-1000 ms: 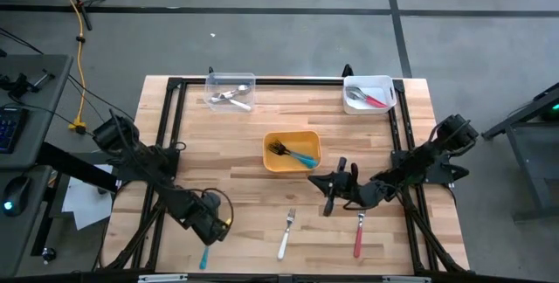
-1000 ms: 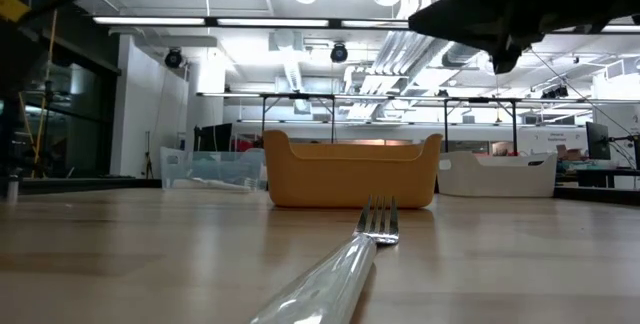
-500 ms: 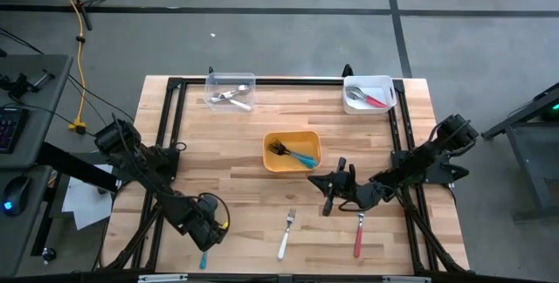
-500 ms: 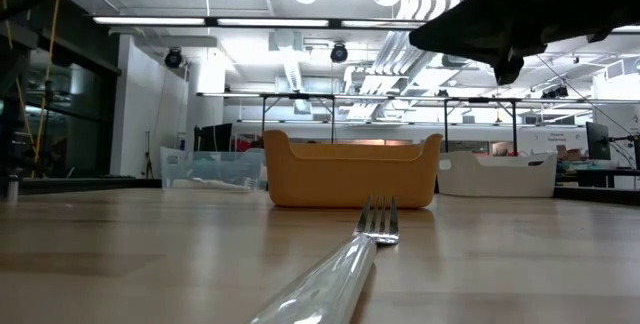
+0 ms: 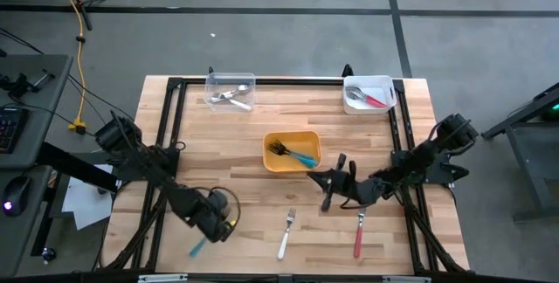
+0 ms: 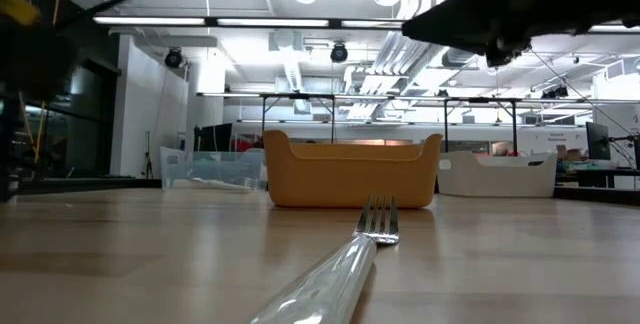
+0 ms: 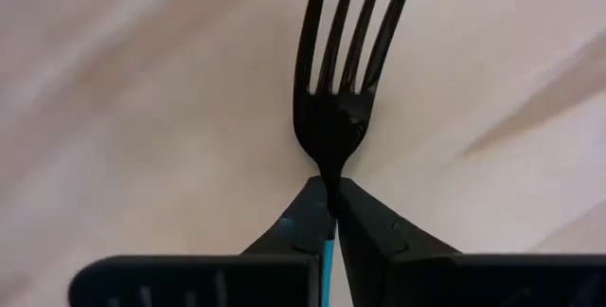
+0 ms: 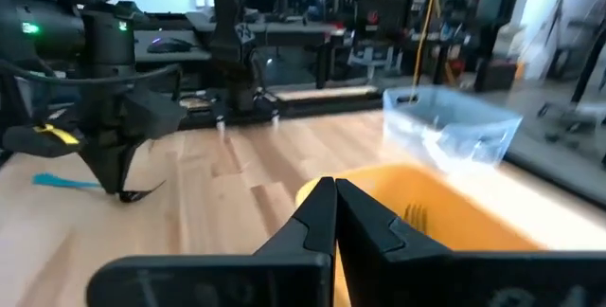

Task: Sort silverware by color (type)
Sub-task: Put the blue fork into the yellow bin

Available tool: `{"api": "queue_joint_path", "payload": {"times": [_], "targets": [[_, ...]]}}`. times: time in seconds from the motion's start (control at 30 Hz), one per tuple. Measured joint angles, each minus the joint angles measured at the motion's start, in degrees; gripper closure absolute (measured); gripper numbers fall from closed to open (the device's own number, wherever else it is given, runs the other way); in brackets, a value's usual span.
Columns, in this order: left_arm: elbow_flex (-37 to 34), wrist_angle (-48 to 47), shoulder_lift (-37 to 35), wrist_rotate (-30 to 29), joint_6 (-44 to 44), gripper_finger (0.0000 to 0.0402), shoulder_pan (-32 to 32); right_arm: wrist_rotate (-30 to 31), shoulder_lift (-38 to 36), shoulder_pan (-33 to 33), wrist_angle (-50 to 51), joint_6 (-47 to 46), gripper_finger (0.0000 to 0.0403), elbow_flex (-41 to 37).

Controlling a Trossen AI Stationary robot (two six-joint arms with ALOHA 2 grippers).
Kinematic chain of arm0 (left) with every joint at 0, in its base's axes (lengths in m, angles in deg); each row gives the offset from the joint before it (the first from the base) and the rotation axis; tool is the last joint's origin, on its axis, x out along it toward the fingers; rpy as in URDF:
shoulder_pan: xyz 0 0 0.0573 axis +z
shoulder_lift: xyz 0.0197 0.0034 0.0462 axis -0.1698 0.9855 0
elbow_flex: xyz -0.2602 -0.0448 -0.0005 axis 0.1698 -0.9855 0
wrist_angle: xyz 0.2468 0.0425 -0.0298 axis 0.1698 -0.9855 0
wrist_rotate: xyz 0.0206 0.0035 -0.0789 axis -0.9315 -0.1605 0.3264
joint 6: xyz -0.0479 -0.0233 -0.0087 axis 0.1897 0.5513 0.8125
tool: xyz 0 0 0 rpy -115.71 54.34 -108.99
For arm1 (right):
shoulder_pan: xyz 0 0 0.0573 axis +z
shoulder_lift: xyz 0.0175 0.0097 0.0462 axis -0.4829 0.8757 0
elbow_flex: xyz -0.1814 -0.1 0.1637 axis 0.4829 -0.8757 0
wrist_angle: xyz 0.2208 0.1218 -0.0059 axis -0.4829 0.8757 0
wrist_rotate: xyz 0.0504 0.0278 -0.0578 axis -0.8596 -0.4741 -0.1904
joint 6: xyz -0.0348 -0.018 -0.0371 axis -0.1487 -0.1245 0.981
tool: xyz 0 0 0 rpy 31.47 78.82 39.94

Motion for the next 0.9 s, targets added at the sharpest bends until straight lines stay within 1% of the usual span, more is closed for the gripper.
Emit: {"api": "queue_joint_path", "payload": {"times": [0.13,0.27,0.4,0.57,0.63,0.7,0.8,0.9], "targets": [[0.00,-1.39,-1.01,-2.40,-10.80,0.0397,6.23,-0.02,-1.36,-1.15,-2.41,7.94,0.0403,-0.02],[0.00,-1.30,-4.43,-3.67,-24.16,0.0397,14.36,-0.05,-4.25,-3.08,-2.63,14.89,0.0403,-0.02],[0.02,-2.50,-9.96,-3.74,-35.83,0.0397,22.21,0.00,-6.45,-5.87,-2.62,20.22,0.0403,-0.13],[0.02,-5.10,-15.86,-1.96,-45.75,0.0397,30.72,-0.20,-7.74,-10.27,-2.46,25.90,0.0403,-0.15],[0.29,-5.22,-17.11,-1.11,-48.98,0.0398,34.03,-0.53,-8.03,-12.39,-1.81,25.22,0.0403,-0.17],[1.98,-6.69,-17.31,-0.83,-52.98,0.0398,36.92,-2.58,-7.92,-14.61,-0.51,24.79,0.0403,-0.18],[5.92,-7.31,-16.53,-0.77,-59.90,0.0398,40.66,-4.52,-7.93,-17.28,-1.68,24.19,0.0403,-0.20],[10.76,-7.28,-14.20,-0.51,-66.64,0.0398,43.91,-4.77,-8.20,-18.84,-2.15,24.28,0.0403,-0.22]]}}
